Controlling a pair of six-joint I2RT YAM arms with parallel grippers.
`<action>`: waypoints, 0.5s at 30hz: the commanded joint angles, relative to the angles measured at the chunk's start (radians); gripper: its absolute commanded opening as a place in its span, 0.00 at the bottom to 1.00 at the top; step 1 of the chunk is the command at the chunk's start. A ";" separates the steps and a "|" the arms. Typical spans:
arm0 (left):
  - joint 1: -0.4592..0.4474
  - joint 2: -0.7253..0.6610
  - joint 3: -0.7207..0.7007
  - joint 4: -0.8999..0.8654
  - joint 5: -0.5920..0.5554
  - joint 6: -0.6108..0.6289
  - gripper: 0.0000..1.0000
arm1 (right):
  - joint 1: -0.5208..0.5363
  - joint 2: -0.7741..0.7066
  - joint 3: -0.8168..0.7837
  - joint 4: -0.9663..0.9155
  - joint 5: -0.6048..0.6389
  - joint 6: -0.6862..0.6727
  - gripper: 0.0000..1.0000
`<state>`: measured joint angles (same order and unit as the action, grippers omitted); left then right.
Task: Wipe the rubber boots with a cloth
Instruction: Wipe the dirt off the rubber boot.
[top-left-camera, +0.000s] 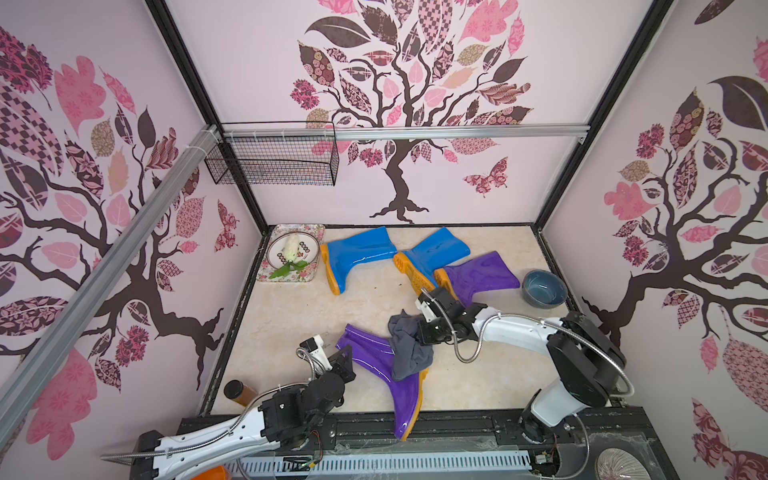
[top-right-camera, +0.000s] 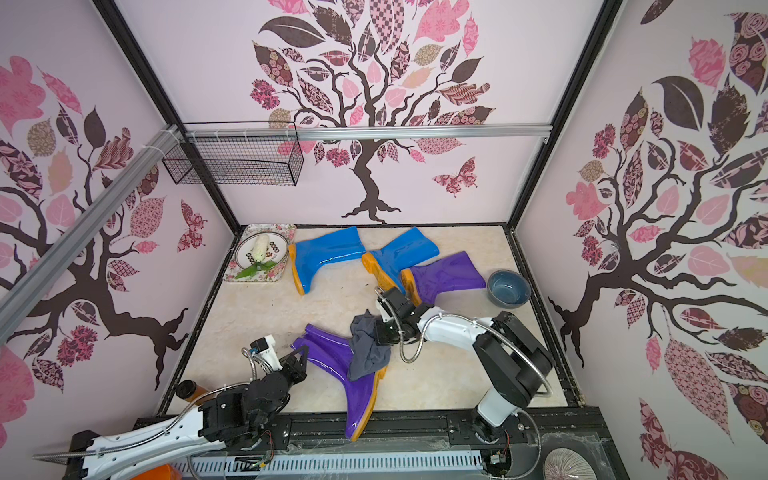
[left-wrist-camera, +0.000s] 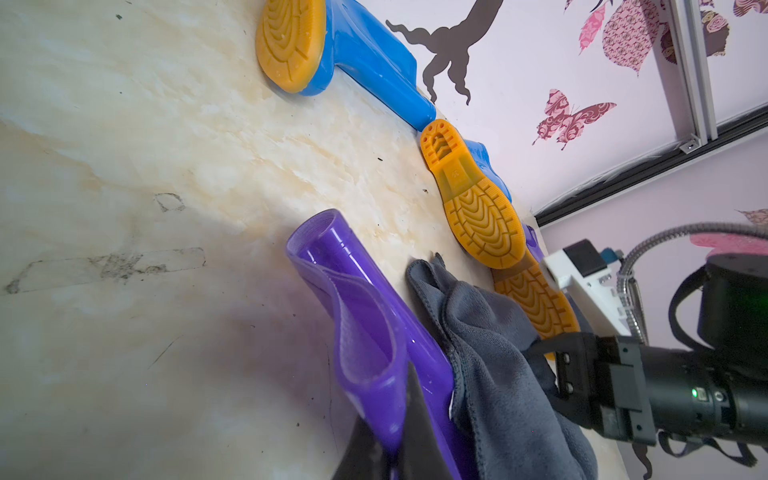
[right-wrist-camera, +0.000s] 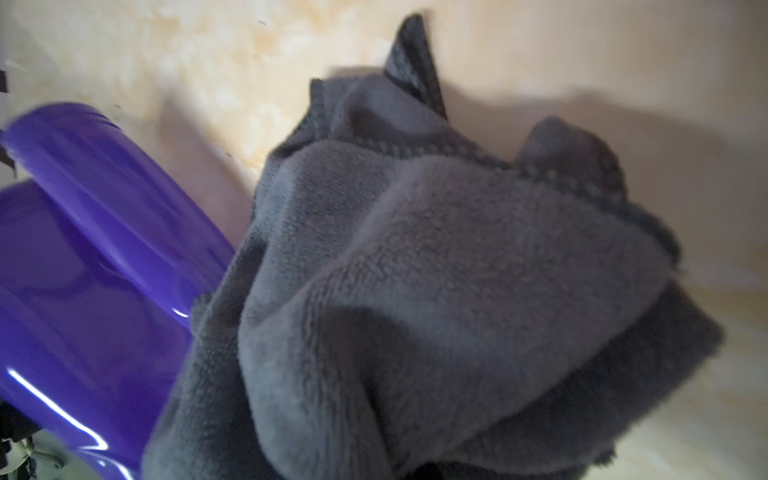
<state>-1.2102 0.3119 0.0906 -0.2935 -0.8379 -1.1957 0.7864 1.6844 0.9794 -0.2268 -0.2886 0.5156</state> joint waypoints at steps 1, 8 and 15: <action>0.006 0.007 -0.085 -0.132 -0.025 0.019 0.00 | 0.074 0.164 0.251 -0.035 -0.063 -0.045 0.00; 0.006 -0.009 -0.086 -0.149 -0.027 0.016 0.00 | 0.127 0.413 0.583 -0.047 -0.130 -0.004 0.00; 0.007 -0.052 -0.084 -0.190 -0.025 0.012 0.00 | 0.121 0.148 0.297 -0.040 0.131 0.011 0.00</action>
<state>-1.2095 0.2829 0.0906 -0.2981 -0.8330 -1.1862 0.9150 1.9675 1.3827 -0.2096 -0.3000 0.5182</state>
